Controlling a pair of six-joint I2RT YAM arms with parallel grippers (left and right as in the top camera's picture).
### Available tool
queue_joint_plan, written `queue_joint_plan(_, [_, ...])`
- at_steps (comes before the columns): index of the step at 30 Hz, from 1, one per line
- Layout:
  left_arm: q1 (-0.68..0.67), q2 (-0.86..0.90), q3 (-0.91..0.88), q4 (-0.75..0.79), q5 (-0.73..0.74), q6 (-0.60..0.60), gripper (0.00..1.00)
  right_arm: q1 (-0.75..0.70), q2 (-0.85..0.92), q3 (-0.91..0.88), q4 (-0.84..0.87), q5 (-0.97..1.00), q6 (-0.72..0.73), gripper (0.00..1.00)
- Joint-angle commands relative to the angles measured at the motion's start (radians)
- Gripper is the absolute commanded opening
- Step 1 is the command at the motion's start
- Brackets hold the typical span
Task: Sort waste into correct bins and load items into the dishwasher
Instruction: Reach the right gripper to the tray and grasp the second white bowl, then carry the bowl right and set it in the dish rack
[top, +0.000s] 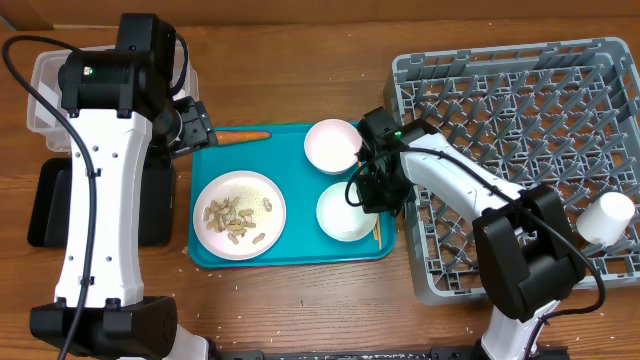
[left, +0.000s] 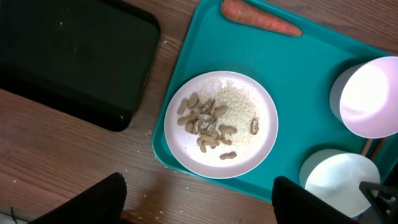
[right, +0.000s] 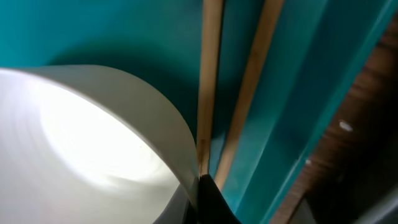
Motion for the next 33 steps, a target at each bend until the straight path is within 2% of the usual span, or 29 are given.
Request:
queue_joint_plan(1, [0.000, 0.005, 0.004, -0.005, 0.008, 0.002, 0.77, -0.010, -0.059, 0.097, -0.061, 0.022, -0.003, 0.04])
queue_joint_plan(7, [0.000, 0.004, 0.004, -0.009, 0.007, 0.005, 0.77, -0.036, -0.203, 0.314, -0.184, 0.262, -0.003, 0.04])
queue_joint_plan(15, [0.000, 0.004, 0.004, -0.010, 0.005, 0.021, 0.77, -0.146, -0.359, 0.352, -0.106, 0.669, -0.003, 0.04])
queue_joint_plan(20, [0.000, 0.005, 0.004, -0.009, 0.005, 0.021, 0.77, -0.299, -0.348, 0.344, -0.006, 0.839, -0.042, 0.04])
queue_joint_plan(27, [0.000, 0.004, 0.004, -0.006, 0.005, 0.021, 0.77, -0.544, -0.305, 0.344, 0.223, 1.011, -0.060, 0.04])
queue_joint_plan(31, [0.000, 0.004, 0.004, -0.002, 0.005, 0.020, 0.77, -0.653, -0.224, 0.344, 0.328, 1.182, -0.071, 0.04])
queue_joint_plan(33, [0.000, 0.004, 0.004, -0.002, 0.005, 0.020, 0.77, -0.693, -0.164, 0.344, 0.383, 1.258, -0.121, 0.04])
